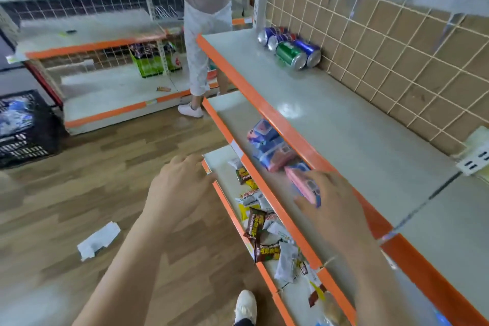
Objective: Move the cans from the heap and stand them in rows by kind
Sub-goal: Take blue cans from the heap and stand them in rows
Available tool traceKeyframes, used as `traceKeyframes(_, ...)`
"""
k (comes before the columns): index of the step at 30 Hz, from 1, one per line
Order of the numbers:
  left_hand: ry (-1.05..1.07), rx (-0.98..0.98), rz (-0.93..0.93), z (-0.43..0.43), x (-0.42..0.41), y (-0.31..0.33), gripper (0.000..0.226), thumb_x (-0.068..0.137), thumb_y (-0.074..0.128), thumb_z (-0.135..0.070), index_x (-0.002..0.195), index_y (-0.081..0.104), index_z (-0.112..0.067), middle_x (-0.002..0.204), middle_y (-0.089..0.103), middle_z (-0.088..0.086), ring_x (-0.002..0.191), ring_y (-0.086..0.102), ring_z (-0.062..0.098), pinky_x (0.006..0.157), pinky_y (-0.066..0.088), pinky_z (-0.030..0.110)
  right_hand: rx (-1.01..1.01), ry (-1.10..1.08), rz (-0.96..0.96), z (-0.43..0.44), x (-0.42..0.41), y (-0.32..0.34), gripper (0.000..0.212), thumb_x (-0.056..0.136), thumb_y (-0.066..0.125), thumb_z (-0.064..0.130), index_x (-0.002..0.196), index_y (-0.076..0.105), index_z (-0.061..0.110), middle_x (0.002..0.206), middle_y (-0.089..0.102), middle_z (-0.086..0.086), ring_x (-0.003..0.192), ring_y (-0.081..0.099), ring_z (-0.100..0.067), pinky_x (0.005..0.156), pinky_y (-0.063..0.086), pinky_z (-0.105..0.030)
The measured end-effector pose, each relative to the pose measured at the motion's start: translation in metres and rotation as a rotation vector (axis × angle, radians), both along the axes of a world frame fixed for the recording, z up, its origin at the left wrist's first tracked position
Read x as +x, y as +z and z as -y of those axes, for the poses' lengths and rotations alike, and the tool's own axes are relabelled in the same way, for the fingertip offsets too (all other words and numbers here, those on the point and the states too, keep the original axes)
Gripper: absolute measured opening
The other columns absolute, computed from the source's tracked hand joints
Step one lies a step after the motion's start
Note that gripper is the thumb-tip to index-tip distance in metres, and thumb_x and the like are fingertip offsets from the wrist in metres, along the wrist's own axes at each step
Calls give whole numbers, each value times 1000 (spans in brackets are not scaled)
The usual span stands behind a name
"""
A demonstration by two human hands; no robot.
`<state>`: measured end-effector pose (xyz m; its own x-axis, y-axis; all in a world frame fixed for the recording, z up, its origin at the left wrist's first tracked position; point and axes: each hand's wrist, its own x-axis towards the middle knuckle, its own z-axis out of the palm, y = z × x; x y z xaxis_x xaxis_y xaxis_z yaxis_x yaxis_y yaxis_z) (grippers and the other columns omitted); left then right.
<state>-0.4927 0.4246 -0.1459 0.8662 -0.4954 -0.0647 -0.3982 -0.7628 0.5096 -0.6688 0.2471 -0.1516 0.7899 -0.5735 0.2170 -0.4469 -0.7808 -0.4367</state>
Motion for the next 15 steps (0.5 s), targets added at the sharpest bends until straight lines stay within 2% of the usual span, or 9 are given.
traceKeyframes(3,4,44,-44,12,32,4,52,88,50,-52,134,44,-29,135,46,1,124,43,26,95,38,36,48,79,-76,21,37,3,38,81,68,30,116,61,15,114,61,-4,106,52,-25,92,40,-35)
traceKeyframes(7,25,97,-108,16,65,-3,53,90,49,-49,137,42,-25,136,45,4,127,40,25,98,35,35,85,165,-150,41,83,-3,38,83,56,45,111,62,20,113,60,3,107,52,-19,95,42,-39)
traceKeyframes(11,7,136,-145,17,100,-15,53,90,50,-47,135,45,-21,137,47,4,128,41,25,102,36,36,129,154,-155,47,125,-9,35,82,63,37,111,62,18,108,60,2,104,52,-19,93,43,-40)
traceKeyframes(15,23,173,-159,11,148,-23,53,89,50,-49,135,45,-24,137,46,4,127,42,24,100,37,35,170,162,-256,48,173,-12,40,83,62,40,117,57,21,105,51,5,104,50,-19,92,44,-39)
